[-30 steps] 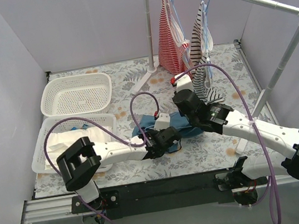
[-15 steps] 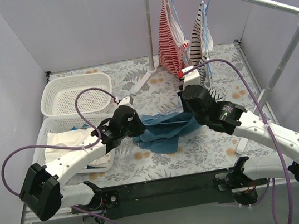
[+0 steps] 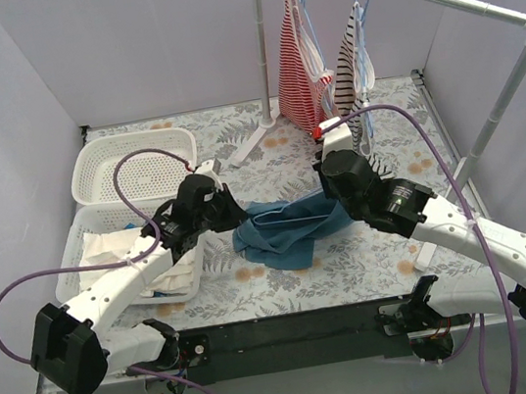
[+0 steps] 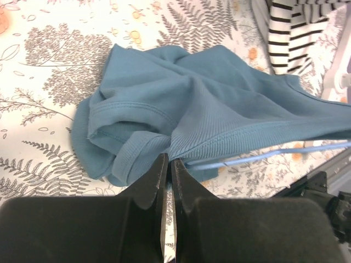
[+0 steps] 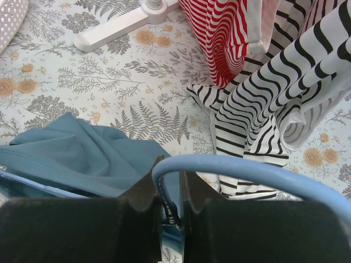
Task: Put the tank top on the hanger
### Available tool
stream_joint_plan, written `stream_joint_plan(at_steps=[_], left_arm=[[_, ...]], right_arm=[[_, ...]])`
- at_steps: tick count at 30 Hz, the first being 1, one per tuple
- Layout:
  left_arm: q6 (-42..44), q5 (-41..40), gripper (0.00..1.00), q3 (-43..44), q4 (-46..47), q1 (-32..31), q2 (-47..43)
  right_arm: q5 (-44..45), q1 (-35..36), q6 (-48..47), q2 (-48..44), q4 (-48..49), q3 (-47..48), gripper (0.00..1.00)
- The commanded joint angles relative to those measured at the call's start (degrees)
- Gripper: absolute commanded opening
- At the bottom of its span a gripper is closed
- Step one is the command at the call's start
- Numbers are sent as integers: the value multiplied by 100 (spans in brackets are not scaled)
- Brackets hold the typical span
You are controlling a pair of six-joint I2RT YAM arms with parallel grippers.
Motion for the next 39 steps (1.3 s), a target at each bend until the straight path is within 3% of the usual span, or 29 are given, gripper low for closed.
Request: stream_joint_plan(at_steps=[1, 6, 18, 21, 22, 23, 25, 28, 30, 35, 39], left_arm=[[250, 406, 0, 503, -246, 37, -285], [338, 793, 0, 1301, -650, 37, -286], [575, 73, 0, 3025, -1696, 63, 399], [654, 247, 1, 3403, -1636, 89, 496], [663, 414, 5, 3482, -1609, 89, 514], [680, 450, 17, 3692, -1609, 89, 558], [759, 529, 22, 3869, -1653, 89, 628], [996, 495, 57, 4317, -1741, 89, 637], [1206, 538, 70, 4623, -1645, 89, 559], [1436, 267, 75, 5003, -925, 89, -20], [1647, -156, 80, 4723, 402, 89, -680]], right_arm=[[93, -15, -111, -69, 138, 114, 1], [-56, -6, -155, 150, 296, 526, 1], [-398, 354, -313, 476, 850, 1441, 1], [-469, 354, -366, 476, 867, 1617, 1], [-496, 354, -384, 502, 928, 1635, 1], [-522, 354, -410, 546, 920, 1696, 1], [-619, 354, -445, 634, 894, 1802, 1], [-566, 354, -629, 678, 798, 2214, 1], [-601, 354, -787, 643, 762, 2556, 1], [-768, 354, -999, 590, 727, 3295, 1], [-1197, 354, -1140, 520, 701, 4340, 1]])
